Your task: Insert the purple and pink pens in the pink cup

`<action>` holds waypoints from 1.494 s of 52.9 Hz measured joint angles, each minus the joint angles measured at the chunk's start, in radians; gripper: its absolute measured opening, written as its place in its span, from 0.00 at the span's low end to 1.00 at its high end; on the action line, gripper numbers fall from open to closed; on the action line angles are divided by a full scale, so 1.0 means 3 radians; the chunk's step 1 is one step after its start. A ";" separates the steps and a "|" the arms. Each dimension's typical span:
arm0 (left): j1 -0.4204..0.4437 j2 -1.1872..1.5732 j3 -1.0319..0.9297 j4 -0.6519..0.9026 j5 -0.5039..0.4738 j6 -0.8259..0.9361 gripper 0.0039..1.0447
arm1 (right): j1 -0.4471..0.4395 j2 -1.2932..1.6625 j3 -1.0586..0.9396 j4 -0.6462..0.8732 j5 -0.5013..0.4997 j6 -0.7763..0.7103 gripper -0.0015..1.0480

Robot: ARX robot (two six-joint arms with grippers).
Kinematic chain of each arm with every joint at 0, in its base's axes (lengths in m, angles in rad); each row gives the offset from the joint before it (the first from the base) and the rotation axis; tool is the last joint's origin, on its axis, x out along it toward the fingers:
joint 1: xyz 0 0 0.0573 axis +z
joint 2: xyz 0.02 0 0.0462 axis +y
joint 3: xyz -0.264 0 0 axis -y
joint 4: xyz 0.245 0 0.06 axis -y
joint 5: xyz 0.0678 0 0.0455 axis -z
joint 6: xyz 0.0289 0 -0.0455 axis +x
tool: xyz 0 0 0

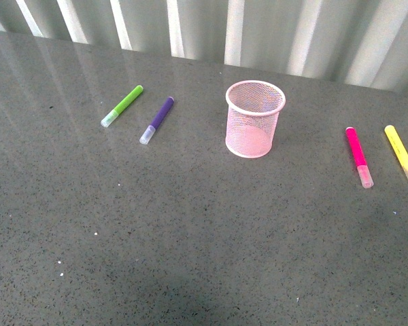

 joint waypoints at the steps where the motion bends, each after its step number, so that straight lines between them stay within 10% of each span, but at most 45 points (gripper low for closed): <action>1: 0.0000 0.0000 0.0000 0.0000 0.0000 0.0000 0.94 | 0.0000 0.0000 0.0000 0.0000 0.0000 0.0000 0.93; 79: 0.0000 0.0000 0.0000 0.0000 0.0000 0.0000 0.94 | 0.0000 0.0000 0.0000 0.0000 0.0000 0.0000 0.93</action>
